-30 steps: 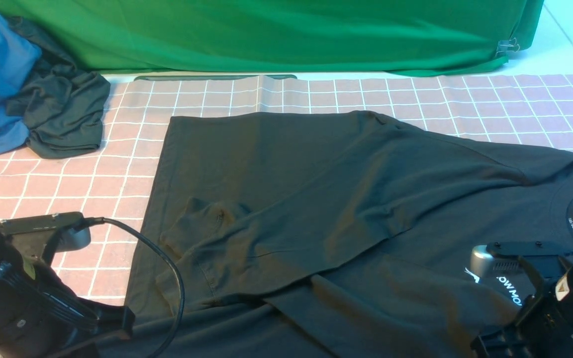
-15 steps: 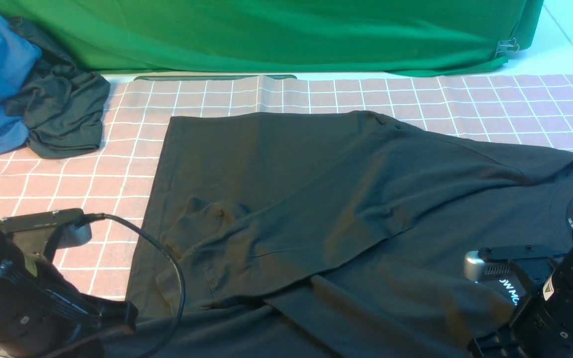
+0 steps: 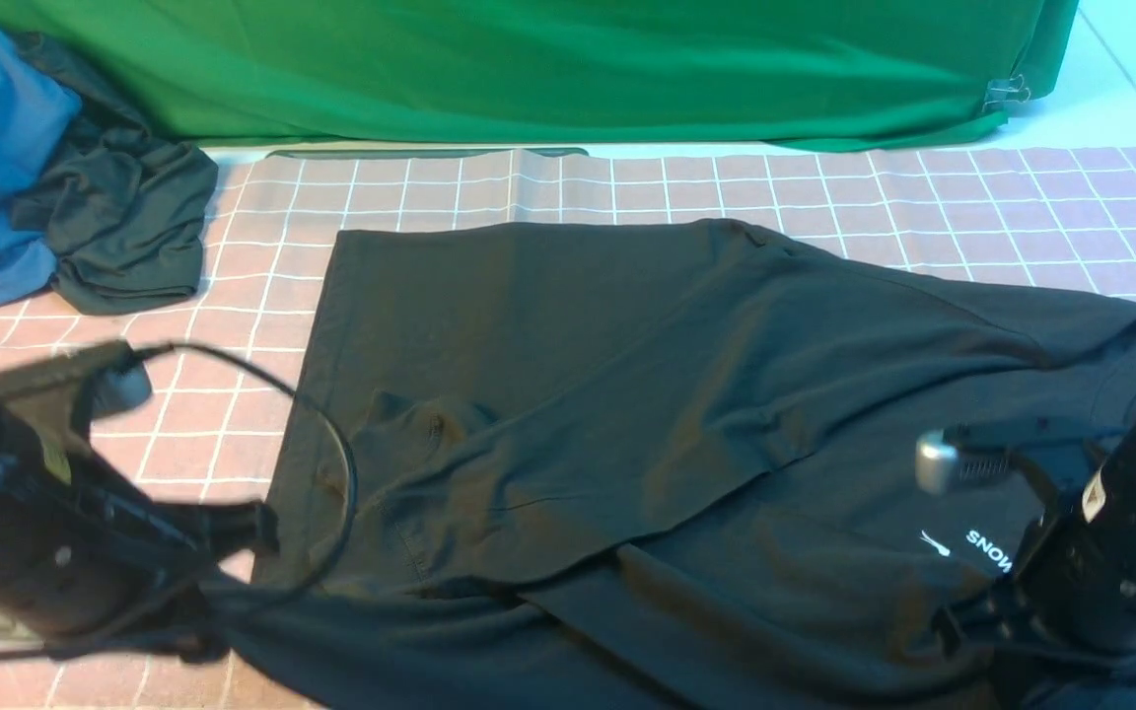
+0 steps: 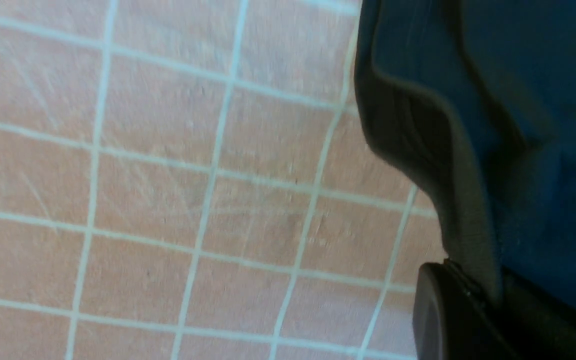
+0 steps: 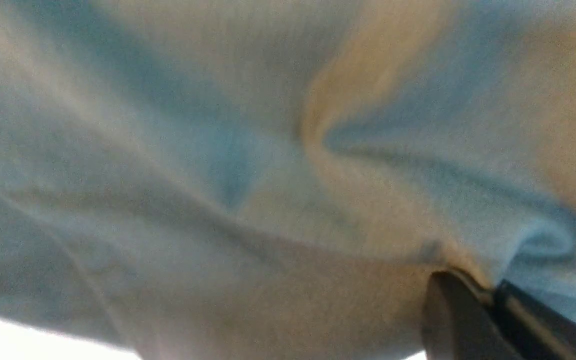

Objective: Fold a long-sleeved shirt over a pink coffee tablecloth.
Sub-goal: 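Fold the black garment in half by bringing its near edge over to the far edge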

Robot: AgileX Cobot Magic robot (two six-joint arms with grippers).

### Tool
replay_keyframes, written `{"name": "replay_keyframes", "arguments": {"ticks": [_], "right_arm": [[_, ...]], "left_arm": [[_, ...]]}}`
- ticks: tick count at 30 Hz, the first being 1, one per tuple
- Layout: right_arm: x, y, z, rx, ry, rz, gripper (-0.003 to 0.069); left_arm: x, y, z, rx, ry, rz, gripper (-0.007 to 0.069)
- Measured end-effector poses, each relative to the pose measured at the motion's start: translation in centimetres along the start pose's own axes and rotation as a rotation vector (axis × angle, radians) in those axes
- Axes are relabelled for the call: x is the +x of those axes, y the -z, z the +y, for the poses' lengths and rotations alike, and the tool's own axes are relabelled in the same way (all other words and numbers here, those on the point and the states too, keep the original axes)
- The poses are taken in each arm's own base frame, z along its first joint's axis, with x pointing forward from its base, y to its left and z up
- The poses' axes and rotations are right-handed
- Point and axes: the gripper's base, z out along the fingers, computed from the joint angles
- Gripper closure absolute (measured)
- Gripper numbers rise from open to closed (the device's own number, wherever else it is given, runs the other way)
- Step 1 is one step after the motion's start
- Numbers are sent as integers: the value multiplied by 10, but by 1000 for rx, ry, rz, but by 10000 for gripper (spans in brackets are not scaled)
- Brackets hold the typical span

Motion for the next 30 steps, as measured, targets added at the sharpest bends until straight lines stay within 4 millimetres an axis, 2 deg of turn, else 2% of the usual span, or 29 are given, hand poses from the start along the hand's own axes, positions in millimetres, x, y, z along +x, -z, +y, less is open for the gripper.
{"name": "replay_keyframes", "arguments": {"ticks": [4, 9, 14, 22, 30], "right_arm": [[-11, 11, -2, -4, -9, -44, 603], [-32, 34, -13, -12, -27, -118, 606], [-50, 44, -24, -9, -52, -134, 606], [-107, 43, -36, -2, -53, -145, 606], [-169, 48, -60, -2, -69, -133, 606]], "left_arm": [[-10, 0, -4, 12, 25, -58, 578], [-39, -15, -11, 44, 102, -81, 578], [-66, -23, -11, 66, 176, -85, 578], [-123, -33, -30, 145, 218, -122, 578], [-177, -47, -52, 175, 224, -139, 578]]}}
